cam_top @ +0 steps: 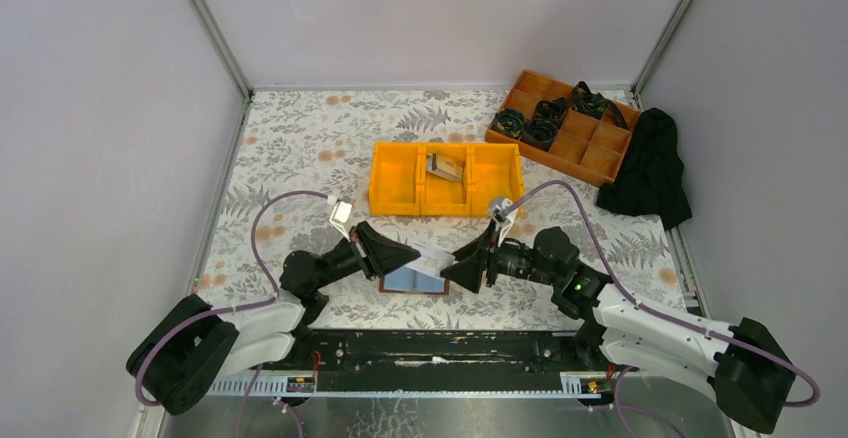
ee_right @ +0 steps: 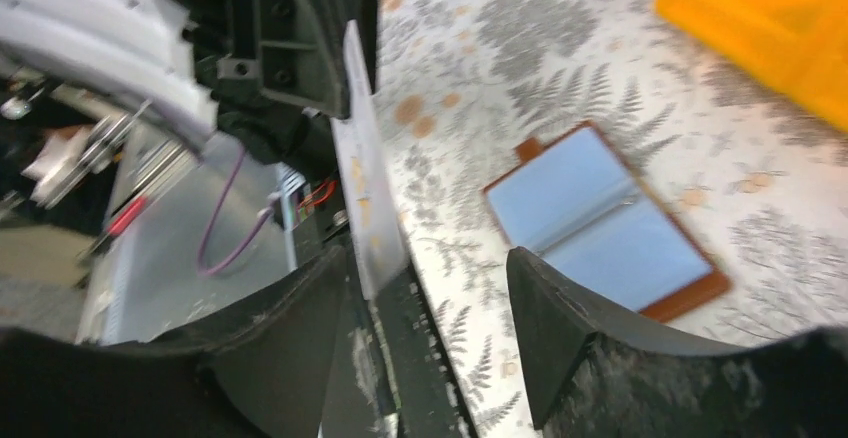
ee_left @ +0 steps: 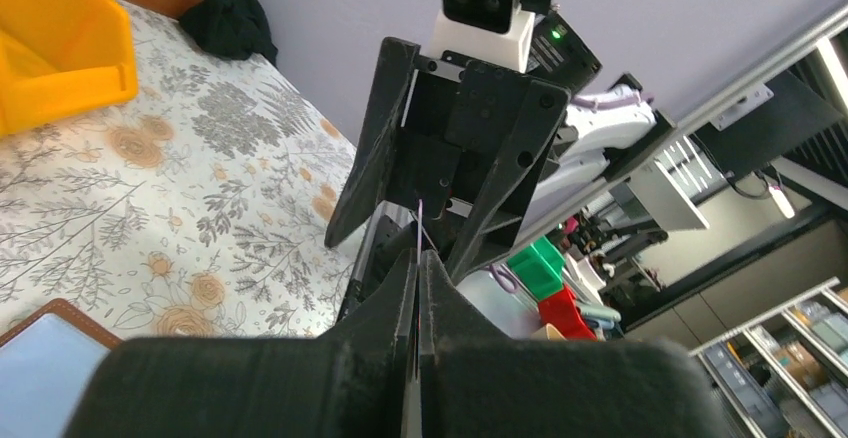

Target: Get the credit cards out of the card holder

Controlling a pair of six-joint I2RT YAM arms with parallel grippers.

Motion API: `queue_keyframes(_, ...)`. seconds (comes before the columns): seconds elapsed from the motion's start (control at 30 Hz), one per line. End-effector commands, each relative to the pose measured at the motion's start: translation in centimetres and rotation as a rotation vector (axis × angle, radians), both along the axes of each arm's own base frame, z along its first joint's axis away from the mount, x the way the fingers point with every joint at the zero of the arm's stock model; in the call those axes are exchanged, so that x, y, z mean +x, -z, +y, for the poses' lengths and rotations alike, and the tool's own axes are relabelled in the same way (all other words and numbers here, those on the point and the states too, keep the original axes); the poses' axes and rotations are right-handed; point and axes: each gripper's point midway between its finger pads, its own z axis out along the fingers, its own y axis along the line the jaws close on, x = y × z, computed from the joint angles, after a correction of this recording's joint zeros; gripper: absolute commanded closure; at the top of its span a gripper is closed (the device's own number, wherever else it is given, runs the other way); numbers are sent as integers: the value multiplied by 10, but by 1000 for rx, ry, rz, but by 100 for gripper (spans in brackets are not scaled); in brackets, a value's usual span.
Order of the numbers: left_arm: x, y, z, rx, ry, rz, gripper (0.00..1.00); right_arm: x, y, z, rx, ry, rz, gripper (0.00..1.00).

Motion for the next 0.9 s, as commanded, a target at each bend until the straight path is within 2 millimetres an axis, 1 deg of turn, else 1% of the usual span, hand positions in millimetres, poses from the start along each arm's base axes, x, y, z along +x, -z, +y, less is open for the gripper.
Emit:
queue_keyframes(0.0, 26, 12, 12, 25, -156, 77, 100, 42, -6, -21, -8, 279, -55, 33)
queue_keyframes(0.07, 43, 26, 22, 76, -255, 133, 100, 51, 1, -33, -30, 362, -61, 36)
queue_keyframes(0.13, 61, 44, 34, 151, -369, 202, 100, 52, 7, -38, -33, 390, -63, 37)
queue_keyframes(0.2, 71, 52, 46, 206, -446, 226, 100, 51, 11, -37, -32, 384, -49, 38)
queue_keyframes(0.3, 81, 61, 60, 269, -528, 260, 100, 50, 20, -28, -46, 362, -22, 37)
queue_keyframes(0.37, 89, 73, 72, 311, -604, 316, 100, 52, 29, -17, -95, 355, -19, 32)
queue_keyframes(0.47, 99, 92, 94, 350, -714, 387, 100, 54, 47, 5, -232, 370, -48, 21)
queue_keyframes(0.53, 103, 97, 104, 370, -754, 410, 100, 58, 55, 23, -324, 383, -80, 15)
queue_keyframes(0.57, 105, 101, 110, 388, -776, 427, 100, 59, 67, 31, -385, 391, -87, 11)
queue_keyframes(0.6, 107, 102, 116, 396, -797, 435, 100, 64, 64, 41, -405, 410, -107, 8)
queue_keyframes(0.67, 110, 103, 126, 404, -845, 457, 100, 68, 72, 55, -470, 431, -131, 0)
queue_keyframes(0.8, 113, 114, 148, 424, -960, 514, 100, 78, 84, 77, -584, 477, -175, 1)
queue_keyframes(0.87, 113, 115, 155, 419, -990, 515, 100, 82, 89, 85, -655, 499, -192, 1)
